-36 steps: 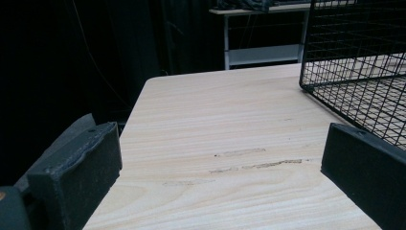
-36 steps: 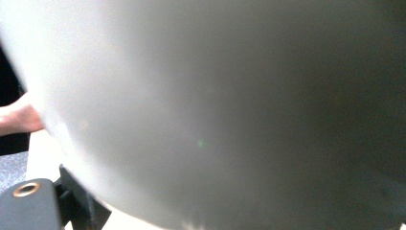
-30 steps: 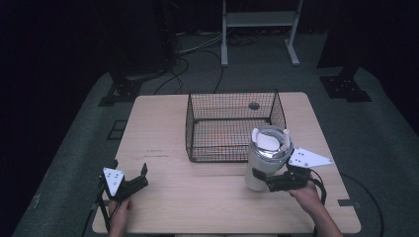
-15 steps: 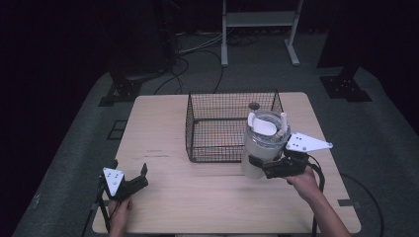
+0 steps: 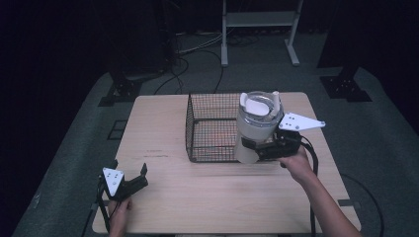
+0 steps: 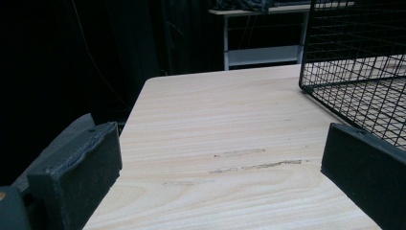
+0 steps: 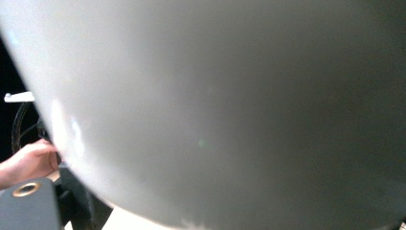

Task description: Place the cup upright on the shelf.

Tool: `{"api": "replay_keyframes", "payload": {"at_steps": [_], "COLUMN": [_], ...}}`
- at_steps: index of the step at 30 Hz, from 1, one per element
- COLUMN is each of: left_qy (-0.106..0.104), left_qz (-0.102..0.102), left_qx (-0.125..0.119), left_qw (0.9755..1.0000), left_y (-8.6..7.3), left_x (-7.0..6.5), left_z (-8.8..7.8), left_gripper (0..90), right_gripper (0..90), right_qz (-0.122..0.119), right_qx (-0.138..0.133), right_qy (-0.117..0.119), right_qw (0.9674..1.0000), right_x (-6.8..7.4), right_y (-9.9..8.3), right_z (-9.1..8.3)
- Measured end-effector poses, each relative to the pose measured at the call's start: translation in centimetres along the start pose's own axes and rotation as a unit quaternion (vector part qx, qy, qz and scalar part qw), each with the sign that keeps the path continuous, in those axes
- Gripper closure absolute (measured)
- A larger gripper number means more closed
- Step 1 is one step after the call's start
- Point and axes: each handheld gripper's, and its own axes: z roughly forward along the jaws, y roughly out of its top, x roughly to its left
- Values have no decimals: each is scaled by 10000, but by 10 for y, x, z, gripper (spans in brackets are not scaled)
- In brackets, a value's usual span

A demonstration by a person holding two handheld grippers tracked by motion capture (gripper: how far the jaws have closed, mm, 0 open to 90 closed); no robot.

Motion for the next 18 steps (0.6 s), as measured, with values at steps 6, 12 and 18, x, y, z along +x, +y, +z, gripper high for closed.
{"api": "replay_keyframes", "payload": {"at_steps": [6, 12, 18], "left_qy": [-7, -4, -10], "left_qz": [-2, -12, -11], "left_qx": [-1, -10, -4], "left_qw": [10000, 10000, 10000], "left_y": [0, 0, 0], "left_x": [0, 0, 0], "left_z": [0, 0, 0], "left_gripper": [0, 0, 0], "right_gripper": [84, 84, 84], "right_qz": [37, 1, -10], "right_qx": [-24, 7, 27], "right_qy": [-4, -26, -49], "right_qw": [10000, 10000, 10000], "right_x": [-7, -12, -18], "right_y": [8, 15, 22], "right_z": [8, 18, 30]}}
